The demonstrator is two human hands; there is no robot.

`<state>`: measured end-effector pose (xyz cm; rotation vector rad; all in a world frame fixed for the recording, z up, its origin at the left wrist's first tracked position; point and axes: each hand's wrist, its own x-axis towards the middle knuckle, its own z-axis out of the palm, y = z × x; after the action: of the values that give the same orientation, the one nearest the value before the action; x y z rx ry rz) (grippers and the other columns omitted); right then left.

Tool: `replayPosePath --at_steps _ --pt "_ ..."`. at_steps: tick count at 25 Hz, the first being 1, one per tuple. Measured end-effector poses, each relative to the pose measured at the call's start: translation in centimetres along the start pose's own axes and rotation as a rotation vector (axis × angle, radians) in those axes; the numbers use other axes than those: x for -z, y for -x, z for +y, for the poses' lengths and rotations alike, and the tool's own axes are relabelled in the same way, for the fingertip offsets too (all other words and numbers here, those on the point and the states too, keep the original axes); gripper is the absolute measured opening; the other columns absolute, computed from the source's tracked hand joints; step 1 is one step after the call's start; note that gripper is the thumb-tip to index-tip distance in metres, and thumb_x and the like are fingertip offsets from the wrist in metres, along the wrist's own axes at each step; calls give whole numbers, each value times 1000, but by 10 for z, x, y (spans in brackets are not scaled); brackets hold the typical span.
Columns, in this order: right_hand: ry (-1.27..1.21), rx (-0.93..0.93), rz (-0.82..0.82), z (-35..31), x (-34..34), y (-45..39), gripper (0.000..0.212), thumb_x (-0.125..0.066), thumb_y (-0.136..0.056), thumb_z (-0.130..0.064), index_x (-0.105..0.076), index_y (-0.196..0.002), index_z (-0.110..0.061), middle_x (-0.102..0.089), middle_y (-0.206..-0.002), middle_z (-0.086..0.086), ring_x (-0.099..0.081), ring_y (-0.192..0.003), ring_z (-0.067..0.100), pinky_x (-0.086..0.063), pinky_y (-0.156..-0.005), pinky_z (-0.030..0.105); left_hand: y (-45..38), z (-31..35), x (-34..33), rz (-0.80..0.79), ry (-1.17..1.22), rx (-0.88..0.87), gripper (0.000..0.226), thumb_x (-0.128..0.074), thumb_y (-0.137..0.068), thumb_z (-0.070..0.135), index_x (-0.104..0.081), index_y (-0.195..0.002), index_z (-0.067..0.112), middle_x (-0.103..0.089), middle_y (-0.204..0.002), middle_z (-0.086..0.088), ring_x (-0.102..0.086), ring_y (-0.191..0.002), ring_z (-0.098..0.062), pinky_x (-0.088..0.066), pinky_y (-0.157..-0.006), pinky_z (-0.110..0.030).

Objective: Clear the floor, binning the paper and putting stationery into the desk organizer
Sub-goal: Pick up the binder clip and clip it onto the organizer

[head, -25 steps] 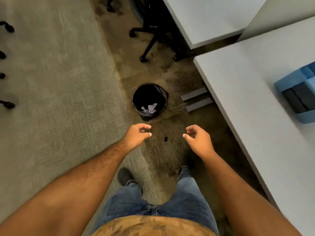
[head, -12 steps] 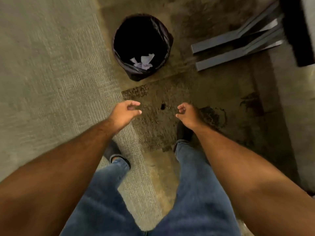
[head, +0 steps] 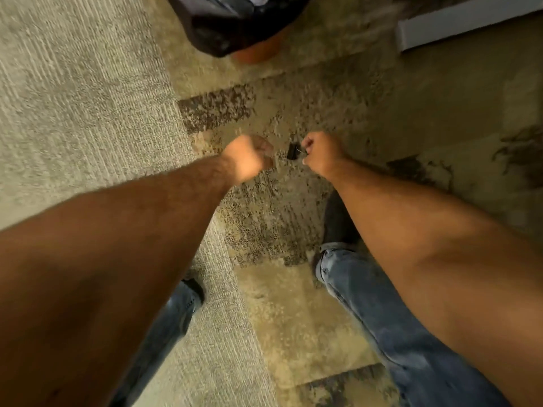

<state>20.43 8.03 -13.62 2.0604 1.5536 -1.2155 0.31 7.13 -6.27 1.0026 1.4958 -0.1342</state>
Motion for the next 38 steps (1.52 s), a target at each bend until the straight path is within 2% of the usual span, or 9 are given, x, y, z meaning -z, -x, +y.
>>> replayPosePath --at_steps 4,11,15,17,20,22,26,31,38 --pt "195 156 84 8 -37 -35 48 -82 -83 -6 -69 -126 -22 -70 -126 6 -67 -114 29 -60 -92 41 -39 -29 -15 -10 12 35 41 -73 -95 18 -65 -135 24 -61 -140 2 -62 -97 -8 -41 -55 -8" --pt "294 288 86 14 -53 -58 20 -85 -83 -19 -72 -99 -17 -71 -109 7 -69 -102 29 -59 -82 38 -56 -42 -21 15 95 116 25 -72 -95 14 -72 -119 21 -69 -121 6 -66 -108 -15 -52 -91 -25" --pt "-140 81 13 7 -44 -43 28 -87 -83 -18 -75 -107 -8 -77 -104 10 -72 -97 25 -59 -82 35 -42 -30 -12 38 165 98 32 -70 -96 10 -70 -127 21 -67 -122 5 -69 -96 -10 -58 -68 -15" --pt "-381 19 -37 -7 -29 -20 31 -87 -82 -15 -75 -111 -9 -78 -105 6 -74 -94 22 -58 -71 30 -26 -19 -6 83 240 89 34 -66 -98 5 -68 -129 20 -69 -124 3 -68 -88 -10 -55 -60 -14" --pt "-593 49 -114 -34 16 36 25 -85 -85 -17 -75 -108 -16 -79 -98 1 -77 -86 16 -60 -64 27 25 13 3 185 415 41 35 -63 -99 3 -65 -131 17 -72 -121 -1 -66 -74 -9 -51 -51 -18" --pt "-658 98 -131 -50 48 81 18 -83 -87 -17 -77 -104 -16 -79 -90 0 -72 -74 12 -58 -62 28 67 37 10 228 432 -28 33 -70 -96 8 -68 -127 17 -74 -116 0 -72 -83 -13 -59 -64 -25" --pt "-731 219 -87 -79 124 185 16 -83 -85 -12 -78 -99 -14 -72 -68 -12 -62 -57 -4 -48 -54 15 164 83 46 231 413 -150 17 -83 -85 15 -80 -96 28 -81 -94 -6 -69 -77 -12 -57 -68 -30" --pt "-1006 248 -86 -115 218 314 28 -82 -85 -6 -76 -112 -8 -78 -86 2 -71 -78 13 -53 -65 21 281 145 93 273 553 -254 15 -81 -89 13 -81 -104 17 -79 -88 -2 -67 -72 -6 -56 -62 -22" --pt "-1297 295 171 -151 338 481 18 -81 -87 -5 -79 -105 -5 -79 -86 13 -75 -81 20 -63 -74 27 420 261 132 130 697 -417 9 -80 -89 10 -80 -97 14 -78 -79 -2 -72 -72 -11 -62 -64 -23"
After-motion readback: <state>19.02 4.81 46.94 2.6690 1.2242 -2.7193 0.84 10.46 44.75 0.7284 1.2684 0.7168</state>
